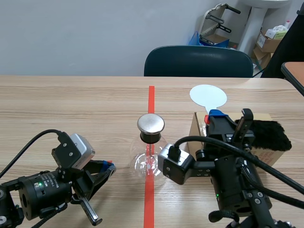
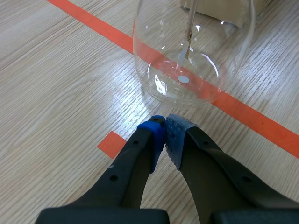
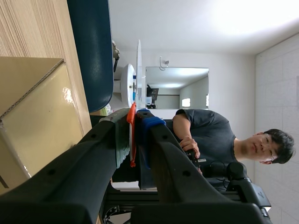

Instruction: Do the electroscope experiment

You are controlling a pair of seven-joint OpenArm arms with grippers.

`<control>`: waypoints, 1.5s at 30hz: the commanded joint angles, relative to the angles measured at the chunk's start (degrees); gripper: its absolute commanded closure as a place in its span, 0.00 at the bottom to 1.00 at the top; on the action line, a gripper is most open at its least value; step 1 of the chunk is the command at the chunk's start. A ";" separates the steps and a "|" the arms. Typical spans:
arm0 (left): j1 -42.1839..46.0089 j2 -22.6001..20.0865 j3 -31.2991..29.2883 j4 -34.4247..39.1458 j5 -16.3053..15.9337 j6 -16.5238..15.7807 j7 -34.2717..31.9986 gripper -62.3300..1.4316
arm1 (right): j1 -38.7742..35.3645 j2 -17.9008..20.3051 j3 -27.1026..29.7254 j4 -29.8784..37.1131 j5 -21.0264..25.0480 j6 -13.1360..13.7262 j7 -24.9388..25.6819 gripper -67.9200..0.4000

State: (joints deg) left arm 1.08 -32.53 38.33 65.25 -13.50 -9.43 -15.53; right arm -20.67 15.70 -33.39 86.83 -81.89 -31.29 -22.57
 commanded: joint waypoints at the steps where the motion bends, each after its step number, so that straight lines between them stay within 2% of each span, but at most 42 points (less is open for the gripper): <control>1: -0.13 0.13 -0.52 1.29 -0.37 -0.13 -0.94 0.91 | 0.63 0.00 0.74 0.74 -0.39 -0.81 -0.24 0.99; 34: -0.13 0.13 -0.52 1.29 -0.37 -0.13 -0.92 0.91 | 0.63 0.00 0.74 0.74 -0.39 -0.81 -0.13 0.99; 38: -0.13 0.13 -0.52 1.29 -0.37 -0.13 -0.92 0.91 | 0.63 0.00 0.74 0.74 -0.37 -0.81 3.39 0.99; 45: -0.13 0.13 -0.52 1.29 -0.37 -0.13 -0.92 0.91 | 0.66 0.00 0.74 0.74 -0.37 -0.81 14.10 0.99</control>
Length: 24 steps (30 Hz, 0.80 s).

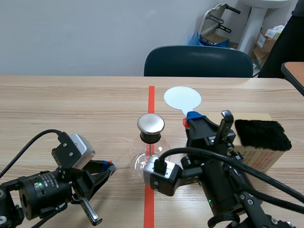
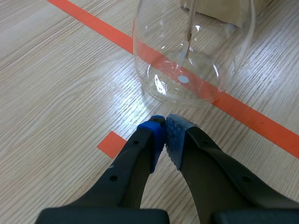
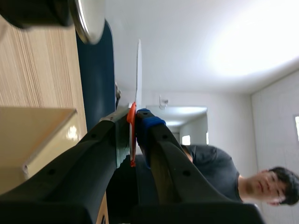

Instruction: Do the electroscope experiment

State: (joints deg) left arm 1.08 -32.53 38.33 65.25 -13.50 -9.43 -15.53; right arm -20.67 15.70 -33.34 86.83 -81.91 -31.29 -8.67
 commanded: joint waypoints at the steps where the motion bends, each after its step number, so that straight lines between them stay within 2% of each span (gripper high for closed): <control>1: -0.13 0.13 -0.52 1.29 -0.37 -0.13 -0.92 0.91 | 0.66 0.00 0.70 0.74 -0.35 -0.81 1.60 0.99; 11: -0.13 0.13 -0.52 1.29 -0.37 -0.13 -0.94 0.91 | 0.66 0.02 0.70 0.74 -0.35 -0.59 13.31 0.99; 18: -0.13 0.13 -0.52 1.29 -0.37 -0.13 -0.94 0.91 | 0.63 0.02 0.70 0.74 -0.35 -0.42 15.91 0.99; 24: -0.13 0.13 -0.52 1.29 -0.37 -0.13 -0.94 0.91 | 0.44 0.02 0.70 0.74 -0.35 -0.42 16.13 0.99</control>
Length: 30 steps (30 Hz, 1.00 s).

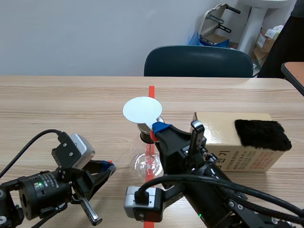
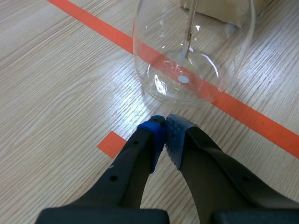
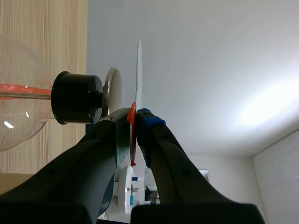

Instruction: Do the electroscope experiment

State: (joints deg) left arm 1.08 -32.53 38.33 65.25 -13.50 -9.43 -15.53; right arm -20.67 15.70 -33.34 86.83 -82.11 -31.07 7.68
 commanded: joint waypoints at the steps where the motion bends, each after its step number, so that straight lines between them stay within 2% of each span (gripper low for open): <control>1: -0.13 0.13 -0.52 1.29 -0.37 -0.13 -0.94 0.91 | 0.33 0.02 0.70 0.74 -0.15 -0.61 -0.24 0.99; 5: -0.13 0.13 -0.52 1.29 -0.37 -0.13 -0.94 0.91 | -0.35 0.02 0.70 0.76 -0.15 -0.66 -1.27 0.99; 8: -0.13 0.13 -0.52 1.29 -0.37 -0.13 -0.94 0.91 | -0.63 0.02 0.70 0.76 -0.15 -0.66 -4.24 0.99; 16: -0.13 0.13 -0.52 1.29 -0.37 -0.13 -0.94 0.91 | -1.01 0.07 0.70 0.87 -0.15 -0.87 -16.65 0.99; 21: -0.13 0.11 -0.52 1.29 -0.35 -0.11 -0.92 0.91 | -2.56 0.31 0.98 1.77 -0.15 -0.92 -22.62 0.99; 26: -0.13 0.11 -0.52 1.29 -0.35 -0.11 -0.92 0.91 | -3.85 0.33 2.29 3.74 -0.17 -1.07 -25.18 0.99; 30: -0.13 0.11 -0.52 1.29 -0.35 -0.11 -0.92 0.91 | -4.61 0.33 2.91 4.37 -0.17 -1.07 -25.35 0.99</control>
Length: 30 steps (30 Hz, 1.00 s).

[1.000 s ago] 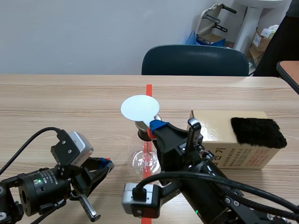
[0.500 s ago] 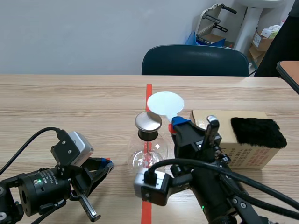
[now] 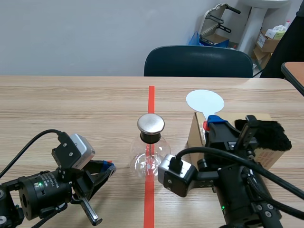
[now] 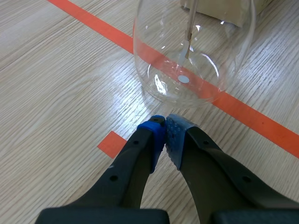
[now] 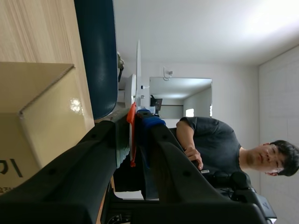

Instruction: Do the electroscope experiment

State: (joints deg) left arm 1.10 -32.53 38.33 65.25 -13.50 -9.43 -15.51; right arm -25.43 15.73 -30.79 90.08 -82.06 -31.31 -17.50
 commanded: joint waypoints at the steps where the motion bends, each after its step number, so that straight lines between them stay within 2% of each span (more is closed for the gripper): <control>1: -0.15 0.11 -0.52 1.29 -0.35 -0.11 -0.94 0.91 | 0.11 0.31 0.37 1.11 -0.22 -0.83 -0.15 0.99; 12: -0.15 0.11 -0.52 1.29 -0.35 -0.11 -0.92 0.91 | -0.33 0.31 0.42 1.11 -0.22 -0.79 4.13 0.99; 22: -0.15 0.11 -0.52 1.29 -0.35 -0.11 -0.92 0.91 | -0.31 0.31 0.42 1.11 -0.50 -0.37 15.82 0.99; 30: -0.15 0.11 -0.52 1.29 -0.35 -0.11 -0.92 0.91 | -0.31 0.31 0.42 1.11 -1.36 -0.35 22.10 0.99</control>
State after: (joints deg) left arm 1.10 -32.53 38.33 65.25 -13.50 -9.43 -15.51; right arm -25.78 15.73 -30.81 90.11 -83.15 -31.07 4.47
